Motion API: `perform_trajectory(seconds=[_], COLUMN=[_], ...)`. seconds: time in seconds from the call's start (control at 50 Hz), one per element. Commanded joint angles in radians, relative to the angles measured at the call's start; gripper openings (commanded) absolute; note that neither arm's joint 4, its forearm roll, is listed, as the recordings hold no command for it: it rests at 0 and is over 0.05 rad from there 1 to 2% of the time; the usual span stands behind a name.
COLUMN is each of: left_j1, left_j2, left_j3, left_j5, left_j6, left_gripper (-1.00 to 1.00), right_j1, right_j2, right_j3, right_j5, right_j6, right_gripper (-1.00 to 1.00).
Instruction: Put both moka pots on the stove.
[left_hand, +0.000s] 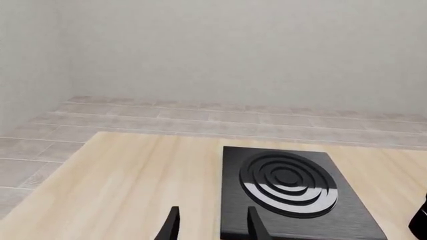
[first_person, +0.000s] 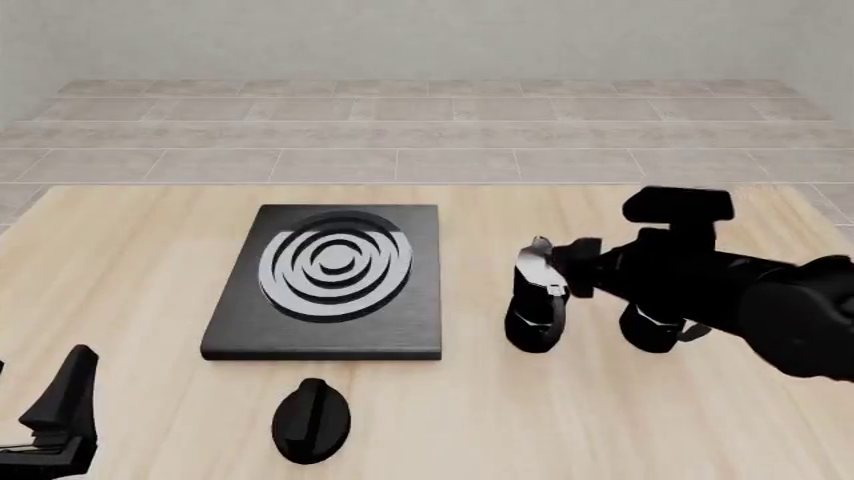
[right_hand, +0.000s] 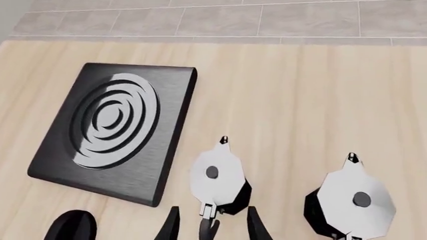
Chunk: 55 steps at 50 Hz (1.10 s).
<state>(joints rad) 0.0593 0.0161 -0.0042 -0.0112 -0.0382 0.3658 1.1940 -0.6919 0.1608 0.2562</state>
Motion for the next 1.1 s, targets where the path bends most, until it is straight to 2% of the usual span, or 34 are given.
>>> perform_trajectory(seconds=[0.02, 1.1], left_j1=[0.003, 0.011], left_j2=[0.0, -0.004], left_j3=[0.0, -0.011], left_j5=[-0.002, 0.011], left_j6=[-0.002, -0.008], left_gripper=[1.0, 1.0], right_j1=[0.005, 0.033], right_j2=[0.026, 0.204], right_j3=[0.015, 0.063], right_j5=[-0.029, -0.195], right_j6=[0.004, 0.042], right_gripper=[1.0, 1.0])
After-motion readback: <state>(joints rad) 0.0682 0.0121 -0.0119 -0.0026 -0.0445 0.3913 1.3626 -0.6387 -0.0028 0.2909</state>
